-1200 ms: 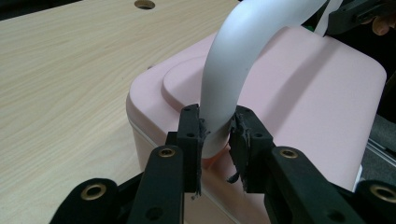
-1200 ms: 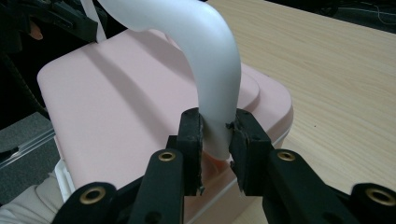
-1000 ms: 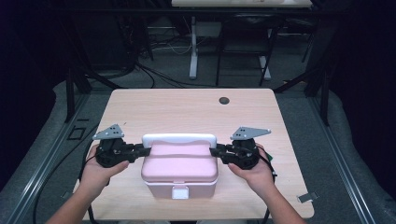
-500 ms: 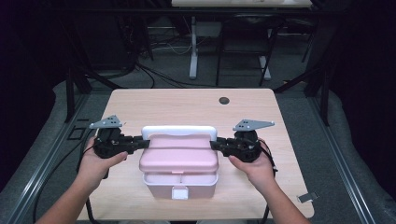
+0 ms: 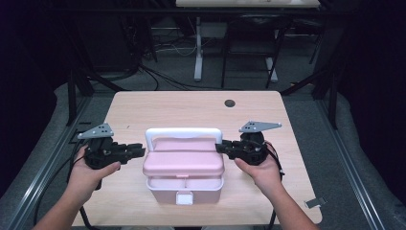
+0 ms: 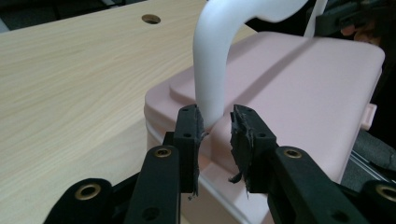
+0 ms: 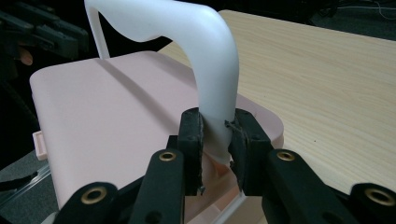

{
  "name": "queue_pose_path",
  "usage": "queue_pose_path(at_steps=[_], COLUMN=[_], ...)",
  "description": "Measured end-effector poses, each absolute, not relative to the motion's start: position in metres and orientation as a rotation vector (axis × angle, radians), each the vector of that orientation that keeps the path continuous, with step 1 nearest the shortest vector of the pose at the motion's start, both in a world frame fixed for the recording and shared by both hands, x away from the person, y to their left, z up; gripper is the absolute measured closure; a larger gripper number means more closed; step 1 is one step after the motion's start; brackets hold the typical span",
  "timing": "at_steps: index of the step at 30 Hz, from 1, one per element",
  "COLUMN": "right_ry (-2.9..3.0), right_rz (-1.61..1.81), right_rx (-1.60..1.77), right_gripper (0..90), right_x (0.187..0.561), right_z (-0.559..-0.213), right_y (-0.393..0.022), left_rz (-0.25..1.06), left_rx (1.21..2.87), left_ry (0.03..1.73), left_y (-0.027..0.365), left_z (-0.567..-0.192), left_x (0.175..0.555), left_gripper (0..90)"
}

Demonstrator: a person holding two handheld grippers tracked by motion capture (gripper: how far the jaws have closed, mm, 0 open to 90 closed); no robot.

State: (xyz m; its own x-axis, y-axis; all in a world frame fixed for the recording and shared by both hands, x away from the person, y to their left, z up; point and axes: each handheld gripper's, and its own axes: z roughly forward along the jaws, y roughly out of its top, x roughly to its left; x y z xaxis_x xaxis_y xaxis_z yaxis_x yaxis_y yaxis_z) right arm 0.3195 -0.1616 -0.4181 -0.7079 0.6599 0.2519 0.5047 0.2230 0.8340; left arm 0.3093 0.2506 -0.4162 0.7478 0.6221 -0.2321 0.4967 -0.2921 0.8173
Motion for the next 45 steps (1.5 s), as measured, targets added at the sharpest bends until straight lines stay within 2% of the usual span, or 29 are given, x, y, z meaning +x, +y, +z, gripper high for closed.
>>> queue_pose_path(at_steps=[9,17,29,45], right_ry=[2.333,2.33,2.33,2.32], right_rz=[1.489,1.491,1.492,1.499], right_rx=[1.122,1.126,1.126,1.137], right_gripper=[74.9,74.8,74.8,74.7], right_x=[0.321,0.321,0.321,0.322], right_z=[-0.417,-0.416,-0.416,-0.417], right_y=[-0.162,-0.161,-0.161,-0.163], left_rz=[0.113,0.09,0.049,0.049], left_rx=[1.964,2.006,2.062,2.067], left_ry=[0.858,0.815,0.757,0.733], left_y=[0.261,0.249,0.223,0.216], left_z=[-0.439,-0.447,-0.453,-0.446], left_x=[0.296,0.289,0.286,0.286], left_gripper=[80.7,89.1,89.7,89.6])
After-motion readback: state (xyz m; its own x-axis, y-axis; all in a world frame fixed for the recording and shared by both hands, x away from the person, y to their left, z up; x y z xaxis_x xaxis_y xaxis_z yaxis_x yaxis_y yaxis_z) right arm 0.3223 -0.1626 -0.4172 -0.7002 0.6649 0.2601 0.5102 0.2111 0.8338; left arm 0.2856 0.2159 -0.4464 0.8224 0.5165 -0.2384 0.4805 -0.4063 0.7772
